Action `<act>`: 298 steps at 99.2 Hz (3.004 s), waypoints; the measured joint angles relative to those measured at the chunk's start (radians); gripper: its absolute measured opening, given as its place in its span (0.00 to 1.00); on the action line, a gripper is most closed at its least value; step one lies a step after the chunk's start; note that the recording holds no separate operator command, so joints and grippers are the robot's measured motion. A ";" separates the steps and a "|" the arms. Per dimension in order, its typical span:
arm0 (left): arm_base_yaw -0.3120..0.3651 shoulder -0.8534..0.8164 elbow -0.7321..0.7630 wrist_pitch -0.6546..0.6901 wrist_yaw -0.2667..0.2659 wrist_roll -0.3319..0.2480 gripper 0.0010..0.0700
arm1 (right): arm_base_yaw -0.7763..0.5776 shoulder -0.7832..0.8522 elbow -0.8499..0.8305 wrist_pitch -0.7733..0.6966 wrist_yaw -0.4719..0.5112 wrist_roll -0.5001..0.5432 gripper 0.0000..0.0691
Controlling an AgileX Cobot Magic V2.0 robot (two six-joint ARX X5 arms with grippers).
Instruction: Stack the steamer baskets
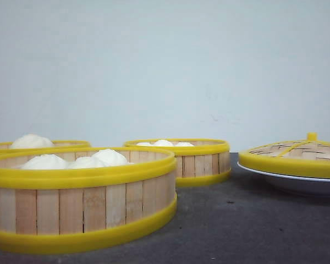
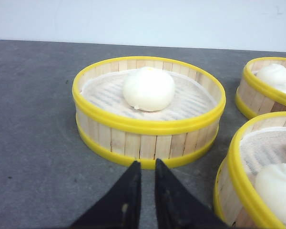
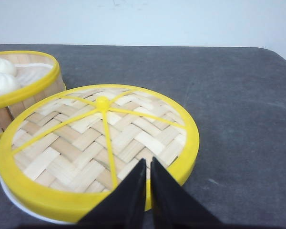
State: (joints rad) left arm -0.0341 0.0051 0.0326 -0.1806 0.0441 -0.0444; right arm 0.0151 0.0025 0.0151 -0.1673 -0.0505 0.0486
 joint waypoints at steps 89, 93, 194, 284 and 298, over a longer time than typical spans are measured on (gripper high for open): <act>0.000 0.000 0.000 0.000 0.000 0.000 0.02 | 0.000 0.000 0.000 0.000 0.000 0.000 0.01; 0.000 0.000 0.000 0.000 0.000 0.000 0.02 | 0.000 0.000 0.000 0.000 0.000 0.000 0.01; 0.000 0.000 0.000 0.000 0.000 0.000 0.02 | 0.000 0.000 0.000 0.000 -0.002 0.027 0.01; 0.000 0.446 0.699 -0.406 0.039 -0.119 0.02 | 0.000 0.535 0.783 -0.414 -0.185 0.183 0.01; 0.000 0.578 0.791 -0.483 0.039 -0.049 0.02 | 0.000 0.670 0.875 -0.505 -0.185 0.117 0.01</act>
State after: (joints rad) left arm -0.0341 0.5835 0.8234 -0.6640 0.0826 -0.0933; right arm 0.0151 0.6724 0.8906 -0.6727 -0.2359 0.1658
